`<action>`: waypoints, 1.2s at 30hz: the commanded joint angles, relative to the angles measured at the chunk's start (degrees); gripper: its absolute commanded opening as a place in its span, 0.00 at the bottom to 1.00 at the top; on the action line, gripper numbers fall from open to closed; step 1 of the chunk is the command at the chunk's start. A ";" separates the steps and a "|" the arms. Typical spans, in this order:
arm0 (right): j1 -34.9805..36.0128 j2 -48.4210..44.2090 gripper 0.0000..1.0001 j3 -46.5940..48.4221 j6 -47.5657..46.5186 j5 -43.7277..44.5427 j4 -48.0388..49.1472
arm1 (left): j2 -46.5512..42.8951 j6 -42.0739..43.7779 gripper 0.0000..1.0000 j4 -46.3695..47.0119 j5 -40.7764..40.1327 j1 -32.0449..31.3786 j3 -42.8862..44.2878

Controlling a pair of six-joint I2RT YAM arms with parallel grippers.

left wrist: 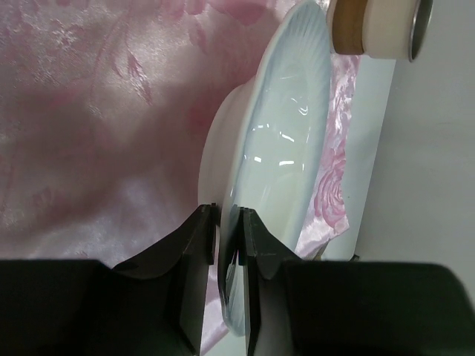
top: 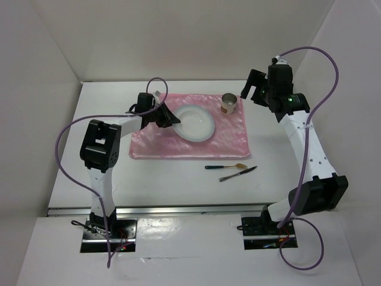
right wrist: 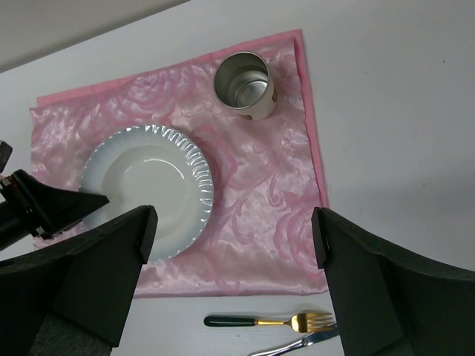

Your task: Set the dinner table for one person

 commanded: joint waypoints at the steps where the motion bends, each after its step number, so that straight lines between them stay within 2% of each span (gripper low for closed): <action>1: -0.25 -2.52 0.98 -1.15 -0.87 0.76 -0.33 | 0.63 -3.45 0.00 10.37 5.00 0.60 4.12; 8: -0.25 -2.52 0.98 -1.77 -0.87 0.24 -0.33 | 2.93 -1.52 0.00 6.95 3.60 1.13 5.62; 11: -0.25 -2.52 0.98 -1.77 -0.87 -0.29 -0.33 | 3.62 0.33 0.00 1.77 2.81 1.13 7.89; 12: -0.25 -2.52 0.98 -1.77 -0.87 -0.99 -0.33 | 3.63 0.85 0.12 0.10 2.11 1.13 8.60; 14: -0.25 -2.52 0.98 -1.77 -0.87 -0.99 -0.33 | 3.63 2.08 0.26 -2.72 0.96 1.13 9.22; 16: -0.25 -2.52 0.98 -1.77 -0.87 -0.99 -0.33 | 3.63 2.87 0.45 -4.21 -1.14 1.13 9.22; 19: -0.25 -2.52 0.98 -1.77 -0.87 -0.99 -0.33 | 2.14 4.28 0.61 -5.54 -2.55 1.13 9.22; 20: -0.25 -2.52 0.98 -1.77 -0.87 -0.99 -0.33 | 2.13 4.98 0.74 -6.50 -3.08 1.13 9.22; 25: -0.25 -3.57 0.98 -1.77 -1.39 -0.21 -1.46 | 0.99 7.44 0.96 -11.86 -6.07 1.66 11.94; 28: -0.25 -4.18 0.98 -1.25 -1.92 1.02 -2.00 | -2.95 9.29 1.00 -14.93 -11.06 2.18 11.94; 33: -0.25 -4.80 0.98 -1.25 -1.92 1.73 -2.61 | -12.69 13.59 1.00 -18.54 -15.04 2.18 11.42; 36: -0.25 -5.42 0.98 -1.25 -1.92 1.73 -3.13 | -16.66 21.05 0.98 -22.41 -18.81 -2.20 11.42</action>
